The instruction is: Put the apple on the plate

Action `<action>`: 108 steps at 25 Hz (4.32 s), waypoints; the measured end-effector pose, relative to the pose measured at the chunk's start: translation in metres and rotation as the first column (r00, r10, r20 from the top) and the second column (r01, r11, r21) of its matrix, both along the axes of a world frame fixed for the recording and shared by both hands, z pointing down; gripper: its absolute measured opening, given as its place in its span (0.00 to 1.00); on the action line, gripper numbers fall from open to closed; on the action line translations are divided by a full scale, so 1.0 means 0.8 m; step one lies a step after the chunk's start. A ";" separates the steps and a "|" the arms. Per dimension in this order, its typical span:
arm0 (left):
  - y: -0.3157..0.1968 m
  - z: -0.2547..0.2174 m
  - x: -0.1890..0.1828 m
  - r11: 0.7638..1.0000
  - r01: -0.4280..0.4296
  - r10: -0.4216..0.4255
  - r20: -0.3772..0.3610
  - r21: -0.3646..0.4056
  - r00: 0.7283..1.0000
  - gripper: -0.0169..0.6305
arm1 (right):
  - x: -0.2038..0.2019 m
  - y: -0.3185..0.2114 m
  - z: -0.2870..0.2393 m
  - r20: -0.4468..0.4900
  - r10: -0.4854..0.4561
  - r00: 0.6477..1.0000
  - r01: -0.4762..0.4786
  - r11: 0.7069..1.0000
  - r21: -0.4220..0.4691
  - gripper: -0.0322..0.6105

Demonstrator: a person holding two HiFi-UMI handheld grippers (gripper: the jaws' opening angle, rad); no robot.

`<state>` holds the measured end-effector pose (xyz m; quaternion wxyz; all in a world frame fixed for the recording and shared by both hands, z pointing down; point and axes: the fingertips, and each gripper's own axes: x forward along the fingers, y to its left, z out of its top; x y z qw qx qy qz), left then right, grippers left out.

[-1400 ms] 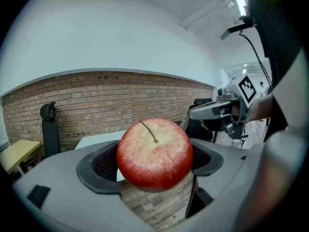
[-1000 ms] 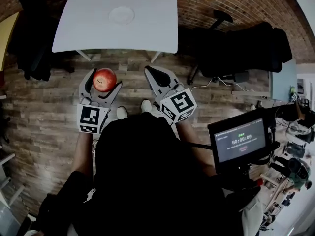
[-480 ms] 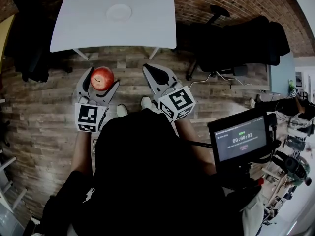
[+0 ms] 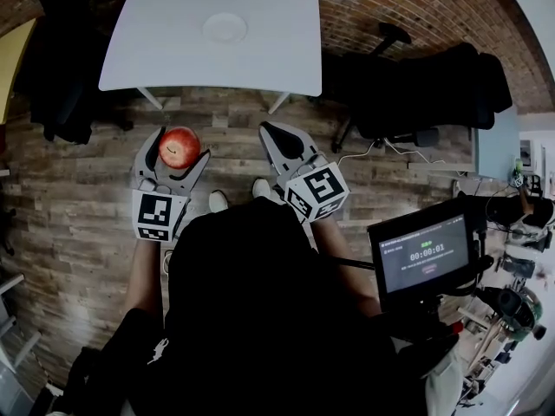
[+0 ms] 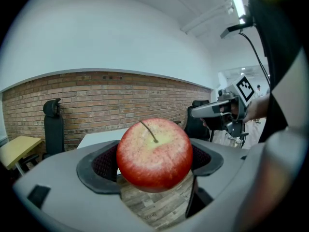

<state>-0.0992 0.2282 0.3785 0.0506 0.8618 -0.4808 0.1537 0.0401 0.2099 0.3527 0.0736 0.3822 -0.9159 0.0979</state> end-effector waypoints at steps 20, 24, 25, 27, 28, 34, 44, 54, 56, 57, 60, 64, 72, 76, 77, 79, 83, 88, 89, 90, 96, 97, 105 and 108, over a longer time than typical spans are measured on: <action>0.009 0.007 -0.063 0.999 0.031 -0.031 -0.028 0.008 0.999 0.68 | -0.060 0.005 0.000 -0.040 -0.027 0.999 0.027 1.000 0.007 0.05; 0.011 0.007 -0.067 0.999 0.038 -0.038 -0.028 0.003 0.999 0.68 | -0.062 0.004 -0.001 -0.044 -0.032 0.999 0.032 0.999 0.006 0.05; 0.013 0.008 -0.070 0.999 0.039 -0.039 -0.029 0.001 0.999 0.68 | -0.064 0.005 -0.001 -0.046 -0.032 0.998 0.032 0.999 0.005 0.05; 0.021 0.014 -0.079 0.999 0.043 -0.043 -0.032 -0.001 0.999 0.68 | -0.071 0.011 0.004 -0.050 -0.030 0.998 0.031 1.000 0.005 0.05; 0.026 0.019 -0.084 0.999 0.045 -0.045 -0.034 -0.003 0.998 0.68 | -0.075 0.015 0.007 -0.052 -0.030 0.998 0.030 1.000 0.005 0.05; 0.034 0.033 -0.100 0.998 0.055 -0.055 -0.039 -0.013 0.998 0.68 | -0.089 0.019 0.018 -0.059 -0.036 0.998 0.036 0.999 0.000 0.05; 0.030 0.029 -0.105 0.999 0.051 -0.052 -0.026 -0.009 0.998 0.68 | -0.095 0.015 0.017 -0.049 -0.034 0.998 0.034 0.999 0.000 0.05; -0.017 0.029 -0.102 0.996 0.087 -0.087 0.000 -0.023 0.996 0.68 | -0.091 -0.041 0.021 -0.026 -0.065 0.998 0.065 0.998 -0.004 0.05; -0.039 0.030 -0.093 0.996 0.084 -0.084 0.005 -0.027 0.996 0.68 | -0.086 -0.065 0.024 -0.024 -0.069 0.997 0.069 0.998 -0.009 0.05; -0.051 0.030 -0.089 0.996 0.083 -0.083 0.010 -0.030 0.997 0.68 | -0.083 -0.077 0.026 -0.022 -0.069 0.997 0.069 0.997 -0.015 0.05; -0.099 0.030 -0.074 0.995 0.085 -0.084 0.015 -0.045 0.996 0.68 | -0.070 -0.122 0.032 -0.019 -0.078 0.997 0.077 0.996 -0.039 0.05; -0.127 0.031 -0.067 0.996 0.083 -0.082 0.020 -0.042 0.996 0.68 | -0.067 -0.151 0.032 -0.018 -0.088 0.996 0.087 0.996 -0.034 0.05; -0.145 0.026 -0.065 0.997 0.075 -0.074 0.023 -0.019 0.997 0.68 | -0.064 -0.169 0.027 -0.027 -0.087 0.996 0.086 0.996 -0.015 0.05; -0.205 0.029 -0.042 0.995 0.089 -0.088 0.020 -0.051 0.996 0.68 | -0.039 -0.228 0.034 -0.034 -0.102 0.994 0.100 0.993 -0.056 0.05; -0.228 0.032 -0.029 0.994 0.092 -0.091 0.023 -0.065 0.996 0.68 | -0.025 -0.252 0.038 -0.031 -0.106 0.994 0.103 0.992 -0.070 0.05; -0.281 0.040 0.003 0.991 0.096 -0.094 0.035 -0.094 0.995 0.68 | 0.007 -0.309 0.046 -0.024 -0.110 0.994 0.107 0.990 -0.092 0.05; -0.318 0.046 0.029 0.988 0.097 -0.093 0.041 -0.117 0.995 0.68 | 0.030 -0.353 0.049 -0.011 -0.110 0.994 0.109 0.989 -0.097 0.05; -0.324 0.041 0.029 0.991 0.081 -0.077 0.047 -0.102 0.996 0.68 | 0.022 -0.353 0.044 -0.008 -0.114 0.993 0.113 0.990 -0.083 0.05; -0.326 0.039 0.030 0.992 0.077 -0.073 0.047 -0.099 0.996 0.68 | 0.023 -0.354 0.044 -0.008 -0.114 0.993 0.113 0.990 -0.081 0.05; -0.329 0.037 0.032 0.993 0.072 -0.068 0.047 -0.096 0.997 0.68 | 0.023 -0.355 0.044 -0.009 -0.113 0.994 0.112 0.990 -0.080 0.05; -0.332 0.031 0.032 0.995 0.049 -0.043 0.065 -0.092 0.997 0.68 | 0.024 -0.356 0.046 -0.021 -0.100 0.995 0.098 0.990 -0.101 0.05; -0.331 0.029 0.030 0.995 0.049 -0.043 0.067 -0.091 0.997 0.68 | 0.024 -0.356 0.045 -0.017 -0.095 0.995 0.093 0.991 -0.100 0.05; -0.392 0.052 0.097 0.990 0.061 -0.048 0.105 -0.127 0.993 0.68 | 0.098 -0.432 0.075 0.027 -0.084 0.996 0.087 0.991 -0.103 0.05; -0.394 0.047 0.099 0.990 0.067 -0.052 0.120 -0.125 0.991 0.68 | 0.099 -0.435 0.076 0.035 -0.093 0.995 0.096 0.990 -0.105 0.05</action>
